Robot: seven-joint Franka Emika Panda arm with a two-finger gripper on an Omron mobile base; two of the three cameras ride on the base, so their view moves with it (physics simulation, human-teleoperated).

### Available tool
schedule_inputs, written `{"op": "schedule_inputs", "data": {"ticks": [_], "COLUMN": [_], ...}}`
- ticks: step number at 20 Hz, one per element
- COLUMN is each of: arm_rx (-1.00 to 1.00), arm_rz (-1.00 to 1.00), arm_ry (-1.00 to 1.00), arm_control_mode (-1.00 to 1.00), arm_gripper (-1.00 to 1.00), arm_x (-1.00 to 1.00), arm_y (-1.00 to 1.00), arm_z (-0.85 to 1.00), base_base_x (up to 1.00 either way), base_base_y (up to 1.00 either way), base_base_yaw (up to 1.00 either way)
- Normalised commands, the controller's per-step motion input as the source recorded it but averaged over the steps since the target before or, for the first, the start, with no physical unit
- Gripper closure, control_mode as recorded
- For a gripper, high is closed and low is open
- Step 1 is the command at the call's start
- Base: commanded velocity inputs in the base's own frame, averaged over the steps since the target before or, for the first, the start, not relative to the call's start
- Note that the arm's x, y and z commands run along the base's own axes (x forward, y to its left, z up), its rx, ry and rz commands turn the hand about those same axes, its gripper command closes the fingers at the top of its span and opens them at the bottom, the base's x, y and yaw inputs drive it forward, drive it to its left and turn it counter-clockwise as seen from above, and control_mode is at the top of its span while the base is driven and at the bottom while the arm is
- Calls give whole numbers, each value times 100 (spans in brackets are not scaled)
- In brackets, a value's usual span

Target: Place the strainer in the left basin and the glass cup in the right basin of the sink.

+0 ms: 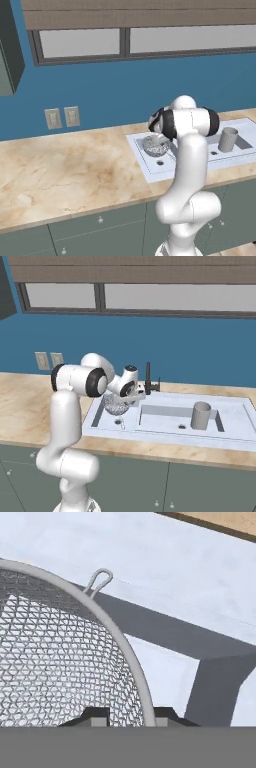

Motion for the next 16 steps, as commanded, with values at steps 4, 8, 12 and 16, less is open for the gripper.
{"op": "schedule_inputs", "data": {"ticks": [4,8,12,16], "arm_rx": [0,0,-3,-3], "arm_rz": [31,23,10,0], "arm_ry": [21,21,3,-2], "arm_control_mode": [-100,-100,-100,-100], "arm_gripper": [100,100,100,100], "arm_x": [52,49,31,16], "arm_y": [0,16,41,42], "arm_z": [-4,-1,-1,-6], "base_base_x": [0,0,0,0], "base_base_y": [0,0,0,0], "base_base_yaw": [0,0,0,0]}}
